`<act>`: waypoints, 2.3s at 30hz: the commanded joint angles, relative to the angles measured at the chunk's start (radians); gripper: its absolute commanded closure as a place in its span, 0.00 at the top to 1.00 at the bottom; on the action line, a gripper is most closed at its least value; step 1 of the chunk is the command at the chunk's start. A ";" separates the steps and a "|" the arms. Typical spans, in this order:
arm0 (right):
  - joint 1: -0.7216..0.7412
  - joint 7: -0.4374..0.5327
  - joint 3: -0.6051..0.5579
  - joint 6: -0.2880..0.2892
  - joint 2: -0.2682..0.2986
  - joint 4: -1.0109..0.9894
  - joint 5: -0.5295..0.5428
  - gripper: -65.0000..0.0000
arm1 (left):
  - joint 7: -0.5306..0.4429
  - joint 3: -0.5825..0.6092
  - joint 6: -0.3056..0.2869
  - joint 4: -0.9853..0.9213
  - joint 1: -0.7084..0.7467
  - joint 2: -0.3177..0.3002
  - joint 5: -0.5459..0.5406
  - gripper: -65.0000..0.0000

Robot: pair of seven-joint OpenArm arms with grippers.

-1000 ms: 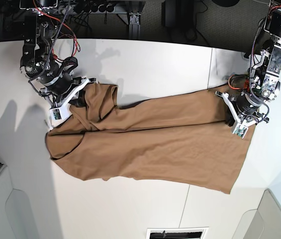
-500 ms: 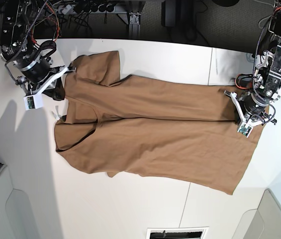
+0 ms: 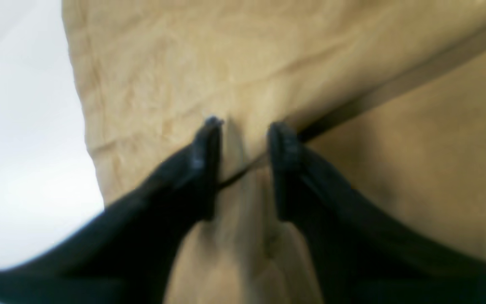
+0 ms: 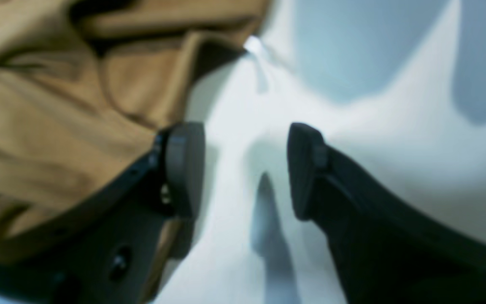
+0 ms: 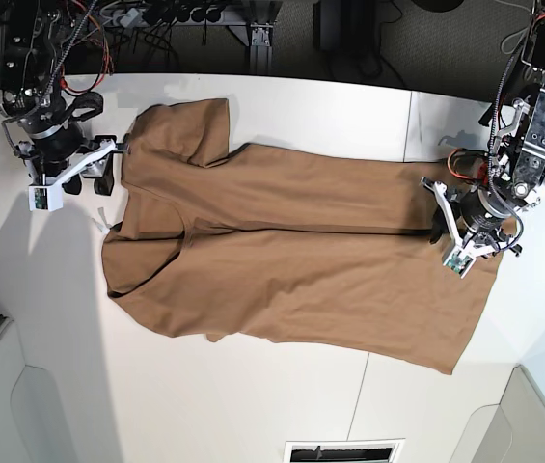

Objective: Layout the t-shirt on the table in an organized manner, then fold the t-shirt properly
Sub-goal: 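Drag the shirt with both grippers to spread it along the table, then release the shirt and move both grippers to new edge points, then grasp the shirt edges with both grippers and lift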

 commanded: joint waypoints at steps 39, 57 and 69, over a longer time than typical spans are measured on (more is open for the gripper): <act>0.384 -0.010 0.148 0.136 0.096 -0.270 0.074 0.00 | 0.005 -0.009 0.050 -0.021 -0.008 0.052 0.002 0.42; 0.203 -0.178 0.170 0.189 0.104 -0.149 0.296 0.62 | 0.100 -0.027 0.096 0.220 0.025 -0.016 -0.051 0.42; -0.045 -0.224 0.227 0.280 0.076 -0.053 0.439 0.62 | 0.127 -0.434 0.126 0.261 0.277 -0.032 -0.153 0.39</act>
